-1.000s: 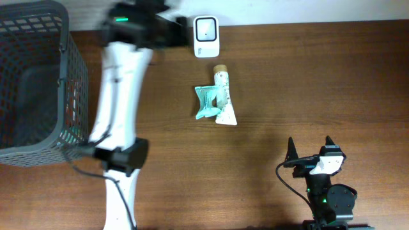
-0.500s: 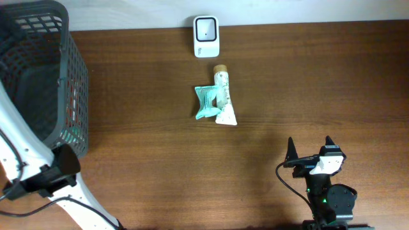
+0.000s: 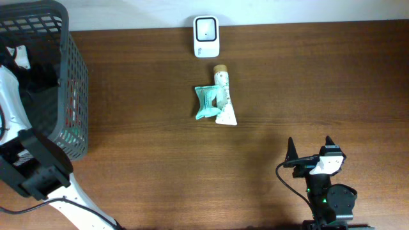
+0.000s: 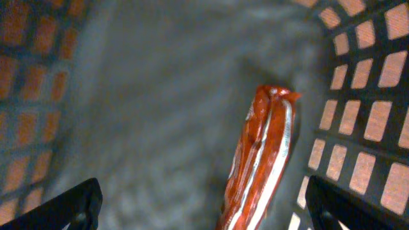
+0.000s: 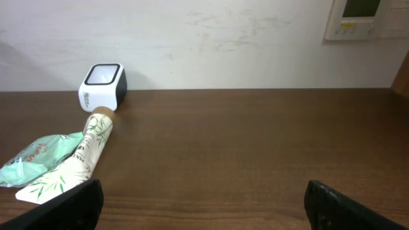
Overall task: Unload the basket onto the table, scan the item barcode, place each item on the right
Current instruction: 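Reach into the basket and grasp the red snack bag with left gripper, then place the red snack bag on the table left of the wipes, then reach into the basket and grasp the Kleenex tissue pack, then place the Kleenex pack on the table left of the red bag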
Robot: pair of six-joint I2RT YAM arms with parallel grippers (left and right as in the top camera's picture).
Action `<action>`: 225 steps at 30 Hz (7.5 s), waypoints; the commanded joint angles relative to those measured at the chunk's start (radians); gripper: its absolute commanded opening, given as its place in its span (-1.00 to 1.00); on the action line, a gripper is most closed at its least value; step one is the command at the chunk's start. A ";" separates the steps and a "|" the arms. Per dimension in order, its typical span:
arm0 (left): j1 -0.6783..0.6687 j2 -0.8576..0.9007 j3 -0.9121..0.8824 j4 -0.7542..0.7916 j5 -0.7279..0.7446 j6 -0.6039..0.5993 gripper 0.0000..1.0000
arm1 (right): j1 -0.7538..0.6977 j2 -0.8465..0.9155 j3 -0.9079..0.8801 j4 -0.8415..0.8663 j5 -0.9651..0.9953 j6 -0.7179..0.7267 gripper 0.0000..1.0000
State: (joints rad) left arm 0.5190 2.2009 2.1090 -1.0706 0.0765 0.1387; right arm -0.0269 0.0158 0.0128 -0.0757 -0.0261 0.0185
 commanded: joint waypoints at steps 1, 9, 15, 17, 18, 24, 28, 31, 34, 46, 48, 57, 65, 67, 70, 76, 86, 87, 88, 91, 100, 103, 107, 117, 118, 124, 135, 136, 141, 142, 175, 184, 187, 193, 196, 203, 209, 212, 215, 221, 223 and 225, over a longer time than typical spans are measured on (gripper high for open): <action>0.012 -0.008 -0.072 0.066 0.100 0.059 0.99 | 0.007 -0.007 -0.007 -0.003 0.005 -0.003 0.97; 0.014 -0.006 -0.183 0.097 0.128 0.103 0.89 | 0.007 -0.007 -0.007 -0.003 0.005 -0.003 0.97; 0.014 0.004 -0.251 0.109 0.130 0.125 0.91 | 0.007 -0.007 -0.007 -0.003 0.005 -0.003 0.98; 0.014 0.009 -0.293 0.121 0.126 0.126 0.88 | 0.007 -0.007 -0.007 -0.003 0.005 -0.003 0.97; 0.014 0.010 -0.312 0.132 0.116 0.126 0.86 | 0.007 -0.007 -0.007 -0.003 0.005 -0.003 0.97; 0.015 0.010 -0.387 0.203 0.039 0.125 0.19 | 0.007 -0.007 -0.007 -0.003 0.005 -0.003 0.97; 0.017 0.010 -0.388 0.216 0.039 0.124 -0.88 | 0.007 -0.007 -0.007 -0.003 0.005 -0.003 0.97; 0.035 0.003 -0.343 0.199 0.039 -0.005 -1.00 | 0.007 -0.007 -0.007 -0.003 0.005 -0.003 0.98; 0.061 -0.050 -0.200 0.128 0.137 -0.101 -1.00 | 0.007 -0.007 -0.007 -0.003 0.005 -0.003 0.97; 0.026 -0.555 0.007 0.108 0.518 -0.512 -1.00 | 0.007 -0.007 -0.007 -0.003 0.005 -0.003 0.97; -0.041 -0.597 0.007 0.108 0.539 -0.512 -1.00 | 0.007 -0.007 -0.007 -0.003 0.005 -0.003 0.97; -0.682 -0.528 -0.104 0.012 0.207 -0.475 -1.00 | 0.007 -0.007 -0.007 -0.003 0.005 -0.003 0.97; -0.942 -0.272 -0.262 0.007 -0.188 -0.660 -1.00 | 0.007 -0.007 -0.007 -0.003 0.005 -0.003 0.97; -0.949 -0.186 -0.263 0.006 -0.216 -0.669 -1.00 | 0.007 -0.007 -0.007 -0.003 0.005 -0.003 0.97; -0.949 -0.065 -0.263 0.005 -0.155 -0.669 -1.00 | 0.007 -0.007 -0.007 -0.003 0.005 -0.003 0.97; -0.958 0.019 -0.263 0.002 -0.131 -0.669 -0.82 | 0.007 -0.007 -0.007 -0.003 0.005 -0.003 0.97; -0.895 -0.031 0.070 -0.208 -0.132 -0.551 -0.22 | 0.007 -0.007 -0.007 -0.003 0.005 -0.003 0.97; -0.875 -0.043 0.173 -0.257 -0.133 -0.551 -0.21 | 0.007 -0.007 -0.007 -0.003 0.005 -0.003 0.97; -0.846 -0.060 0.298 -0.307 -0.133 -0.551 -0.16 | 0.007 -0.007 -0.007 -0.003 0.005 -0.003 0.97; -0.771 -0.105 0.553 -0.397 -0.137 -0.549 0.21 | 0.007 -0.007 -0.007 -0.003 0.005 -0.003 0.97; -0.314 -0.237 0.782 -0.503 -0.291 -0.610 0.99 | 0.007 -0.007 -0.007 -0.003 0.005 -0.004 0.97; -0.153 -0.235 0.757 -0.505 -0.290 -0.666 0.98 | 0.007 -0.007 -0.007 -0.003 0.005 -0.003 0.97; -0.037 -0.230 0.690 -0.502 -0.291 -0.673 0.98 | 0.007 -0.007 -0.007 -0.003 0.005 -0.003 0.97; 0.010 -0.230 0.348 -0.388 -0.220 -0.753 0.98 | 0.007 -0.007 -0.007 -0.003 0.005 -0.003 0.97; 0.010 -0.230 0.345 -0.379 -0.202 -0.753 0.98 | 0.007 -0.007 -0.007 -0.003 0.005 -0.003 0.97; 0.012 -0.230 0.345 -0.357 -0.196 -0.753 0.99 | 0.007 -0.007 -0.007 -0.003 0.005 -0.003 0.97; 0.012 -0.230 0.345 -0.364 -0.173 -0.753 0.98 | 0.007 -0.007 -0.007 -0.003 0.005 -0.003 0.97; 0.009 -0.230 0.345 -0.362 -0.170 -0.753 0.99 | 0.007 -0.007 -0.007 -0.003 0.005 -0.003 0.97; -0.018 -0.230 0.345 -0.361 -0.161 -0.753 0.99 | 0.007 -0.007 -0.007 -0.003 0.005 -0.003 0.97; -0.026 -0.230 0.345 -0.361 -0.161 -0.753 0.99 | 0.007 -0.007 -0.007 -0.003 0.005 -0.003 0.98; -0.063 -0.230 -0.169 -0.183 -0.169 -1.124 0.67 | 0.007 -0.007 -0.007 -0.003 0.005 -0.003 0.97; -0.064 -0.230 -0.409 -0.049 -0.178 -1.223 0.93 | 0.007 -0.007 -0.007 -0.003 0.005 -0.003 0.97; -0.064 -0.230 -0.471 -0.004 -0.186 -1.223 0.90 | 0.007 -0.007 -0.007 -0.003 0.005 -0.003 0.97; -0.064 -0.204 -0.555 0.067 -0.215 -1.223 0.68 | 0.007 -0.007 -0.007 -0.003 0.005 -0.003 0.97; -0.064 -0.146 -0.576 0.086 -0.220 -1.222 0.67 | 0.007 -0.007 -0.007 -0.003 0.005 -0.003 0.97; -0.063 -0.093 -0.575 0.064 -0.223 -1.222 -0.38 | 0.007 -0.007 -0.007 -0.003 0.005 -0.003 0.97; -0.036 -0.125 -0.350 -0.104 -0.223 -1.152 -1.00 | 0.007 -0.007 -0.007 -0.003 0.005 -0.003 0.97; -0.033 -0.192 -0.120 -0.221 -0.223 -1.131 -1.00 | 0.007 -0.007 -0.007 -0.003 0.005 -0.003 0.97; -0.035 -0.294 0.118 -0.241 -0.220 -1.082 -1.00 | 0.007 -0.007 -0.007 -0.003 0.005 -0.003 0.97; -0.063 -0.506 0.361 -0.248 -0.169 -0.944 -1.00 | 0.007 -0.007 -0.007 -0.003 0.005 -0.003 0.97; -0.121 -0.612 0.368 -0.239 -0.121 -0.929 -1.00 | 0.007 -0.007 -0.007 -0.003 0.005 -0.003 0.97; -0.188 -0.652 0.368 -0.223 -0.040 -0.875 -1.00 | 0.007 -0.007 -0.007 -0.003 0.005 -0.003 0.97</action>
State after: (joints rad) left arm 0.4099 1.5898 2.4725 -1.3121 -0.0818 -0.8326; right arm -0.0269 0.0158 0.0128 -0.0757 -0.0261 0.0185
